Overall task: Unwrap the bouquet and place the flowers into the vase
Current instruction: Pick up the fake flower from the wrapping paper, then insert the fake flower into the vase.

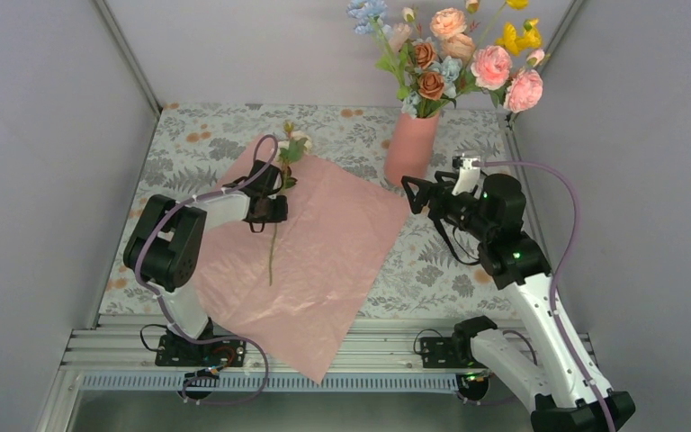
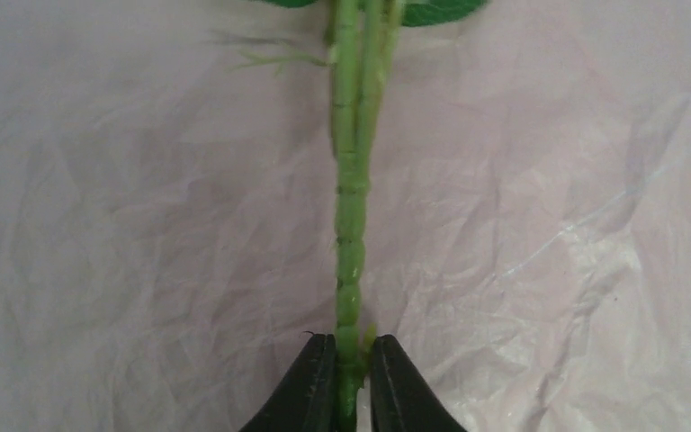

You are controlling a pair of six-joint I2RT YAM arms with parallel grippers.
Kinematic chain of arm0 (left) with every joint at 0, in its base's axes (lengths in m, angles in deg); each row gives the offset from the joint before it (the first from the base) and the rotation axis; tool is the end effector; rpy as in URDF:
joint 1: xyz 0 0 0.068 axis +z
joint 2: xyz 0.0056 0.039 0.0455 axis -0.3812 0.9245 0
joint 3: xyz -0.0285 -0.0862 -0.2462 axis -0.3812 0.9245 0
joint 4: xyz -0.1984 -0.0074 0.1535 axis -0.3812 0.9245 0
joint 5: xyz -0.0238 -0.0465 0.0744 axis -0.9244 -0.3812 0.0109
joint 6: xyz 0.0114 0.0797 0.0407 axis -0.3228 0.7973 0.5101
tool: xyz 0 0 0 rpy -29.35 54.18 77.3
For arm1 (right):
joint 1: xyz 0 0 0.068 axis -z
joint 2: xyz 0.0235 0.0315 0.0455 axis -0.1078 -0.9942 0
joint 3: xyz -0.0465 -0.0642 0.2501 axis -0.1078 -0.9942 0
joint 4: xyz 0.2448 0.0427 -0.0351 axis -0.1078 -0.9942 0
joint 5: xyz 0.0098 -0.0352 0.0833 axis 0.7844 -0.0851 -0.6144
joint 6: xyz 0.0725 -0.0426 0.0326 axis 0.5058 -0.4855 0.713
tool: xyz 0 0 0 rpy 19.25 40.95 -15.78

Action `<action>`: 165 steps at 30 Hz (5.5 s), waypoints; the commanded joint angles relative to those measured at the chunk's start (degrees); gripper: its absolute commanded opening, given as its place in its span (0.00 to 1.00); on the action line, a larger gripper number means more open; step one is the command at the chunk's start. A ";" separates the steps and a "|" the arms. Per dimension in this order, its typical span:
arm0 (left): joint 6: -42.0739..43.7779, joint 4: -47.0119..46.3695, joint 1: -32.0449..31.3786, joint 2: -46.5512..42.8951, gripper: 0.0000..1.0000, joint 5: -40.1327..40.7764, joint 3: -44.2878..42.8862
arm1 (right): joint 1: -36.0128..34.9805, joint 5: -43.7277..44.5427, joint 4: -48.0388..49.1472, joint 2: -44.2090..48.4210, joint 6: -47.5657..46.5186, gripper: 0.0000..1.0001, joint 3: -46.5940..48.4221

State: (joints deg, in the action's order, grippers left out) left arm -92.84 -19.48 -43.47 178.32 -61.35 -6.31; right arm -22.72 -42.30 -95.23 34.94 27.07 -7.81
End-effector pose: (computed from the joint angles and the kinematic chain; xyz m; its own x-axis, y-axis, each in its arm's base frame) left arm 0.3234 -0.1276 0.0974 -0.9126 -0.0678 -0.4033 0.0182 0.9784 -0.2058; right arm 0.2026 0.0845 0.3320 -0.4265 0.1994 -0.8822 -0.4248 0.8170 0.3900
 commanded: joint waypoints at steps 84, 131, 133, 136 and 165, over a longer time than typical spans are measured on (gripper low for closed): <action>-10.94 -15.50 -6.96 -55.02 0.02 -40.44 11.47 | -32.05 -3.86 34.20 -25.95 29.99 0.41 10.38; 4.74 5.54 -7.15 -51.50 1.00 -19.44 6.01 | -32.89 40.82 17.70 -11.64 -15.17 0.04 14.22; 5.55 5.50 -7.17 -51.03 1.00 -18.16 6.78 | -32.76 45.18 18.78 -11.39 -17.00 0.04 14.27; 6.34 5.25 -7.18 -50.16 1.00 -17.38 7.92 | -31.95 48.79 21.02 -10.93 -19.31 0.04 14.01; 9.94 9.75 -7.16 -53.97 1.00 -21.02 8.06 | -8.73 34.80 43.46 -19.43 -25.89 0.04 23.35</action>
State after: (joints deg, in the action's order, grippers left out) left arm -84.10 -9.86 -50.55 125.47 -80.96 1.16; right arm -33.10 -4.88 -58.05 17.01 2.38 12.30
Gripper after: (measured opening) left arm 0.999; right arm 0.084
